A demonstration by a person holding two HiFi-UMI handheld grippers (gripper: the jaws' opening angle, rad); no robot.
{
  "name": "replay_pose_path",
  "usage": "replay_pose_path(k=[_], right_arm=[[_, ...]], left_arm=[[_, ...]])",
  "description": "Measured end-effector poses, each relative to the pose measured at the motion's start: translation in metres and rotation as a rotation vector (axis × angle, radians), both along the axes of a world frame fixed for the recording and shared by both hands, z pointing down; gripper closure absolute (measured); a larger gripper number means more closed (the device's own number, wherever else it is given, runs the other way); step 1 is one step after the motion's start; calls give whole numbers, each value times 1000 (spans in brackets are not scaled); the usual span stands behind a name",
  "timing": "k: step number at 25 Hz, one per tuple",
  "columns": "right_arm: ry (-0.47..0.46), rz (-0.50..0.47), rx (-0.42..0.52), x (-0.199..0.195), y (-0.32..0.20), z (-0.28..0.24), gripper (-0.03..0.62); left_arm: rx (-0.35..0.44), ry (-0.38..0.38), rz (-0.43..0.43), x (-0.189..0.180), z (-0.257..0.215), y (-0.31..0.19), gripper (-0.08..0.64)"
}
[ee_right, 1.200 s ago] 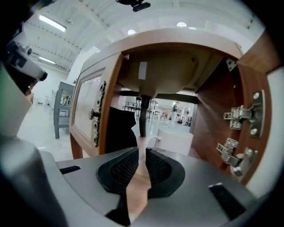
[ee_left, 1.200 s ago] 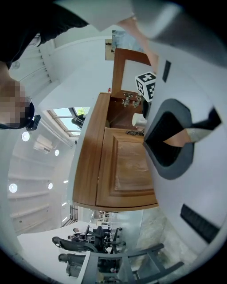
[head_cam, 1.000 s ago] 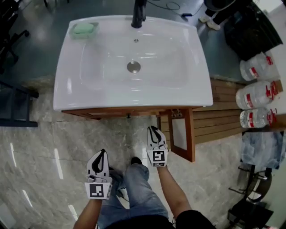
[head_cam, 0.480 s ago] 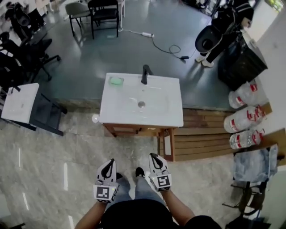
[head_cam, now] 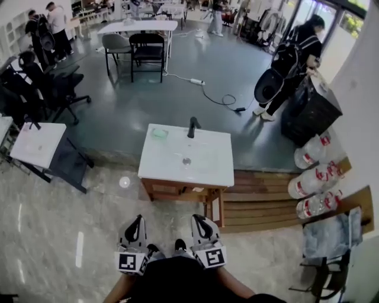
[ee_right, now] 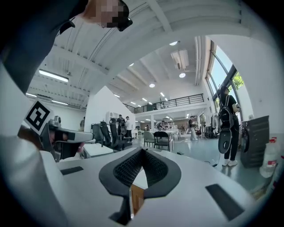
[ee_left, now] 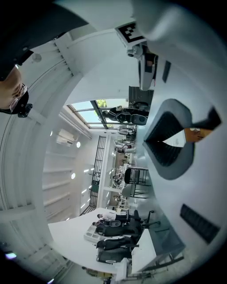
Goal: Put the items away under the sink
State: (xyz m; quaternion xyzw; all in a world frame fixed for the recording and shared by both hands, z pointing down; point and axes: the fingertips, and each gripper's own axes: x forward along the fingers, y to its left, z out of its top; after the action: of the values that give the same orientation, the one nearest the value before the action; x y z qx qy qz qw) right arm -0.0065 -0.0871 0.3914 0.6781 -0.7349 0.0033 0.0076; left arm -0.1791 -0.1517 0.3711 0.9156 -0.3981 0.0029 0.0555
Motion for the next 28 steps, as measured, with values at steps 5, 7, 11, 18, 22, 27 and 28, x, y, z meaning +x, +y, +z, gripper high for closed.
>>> replay_pose_path(k=[5, 7, 11, 18, 22, 27, 28], right_arm=[[31, 40, 11, -1, 4, -11, 580], [26, 43, 29, -3, 2, -16, 580], [39, 36, 71, -10, -1, -28, 580], [37, 61, 77, -9, 0, -28, 580], [41, 91, 82, -1, 0, -30, 580], [44, 105, 90, 1, 0, -33, 580], [44, 102, 95, 1, 0, -34, 580]], left_arm=[[3, 12, -37, -17, -8, 1, 554], [-4, 13, -45, -21, -9, 1, 554], [21, 2, -31, -25, -12, 0, 554], [20, 11, -37, -27, -11, -4, 554], [14, 10, -39, -28, -11, -7, 554], [14, 12, -52, -30, -13, -14, 554], [20, 12, -53, -30, -15, -15, 554]])
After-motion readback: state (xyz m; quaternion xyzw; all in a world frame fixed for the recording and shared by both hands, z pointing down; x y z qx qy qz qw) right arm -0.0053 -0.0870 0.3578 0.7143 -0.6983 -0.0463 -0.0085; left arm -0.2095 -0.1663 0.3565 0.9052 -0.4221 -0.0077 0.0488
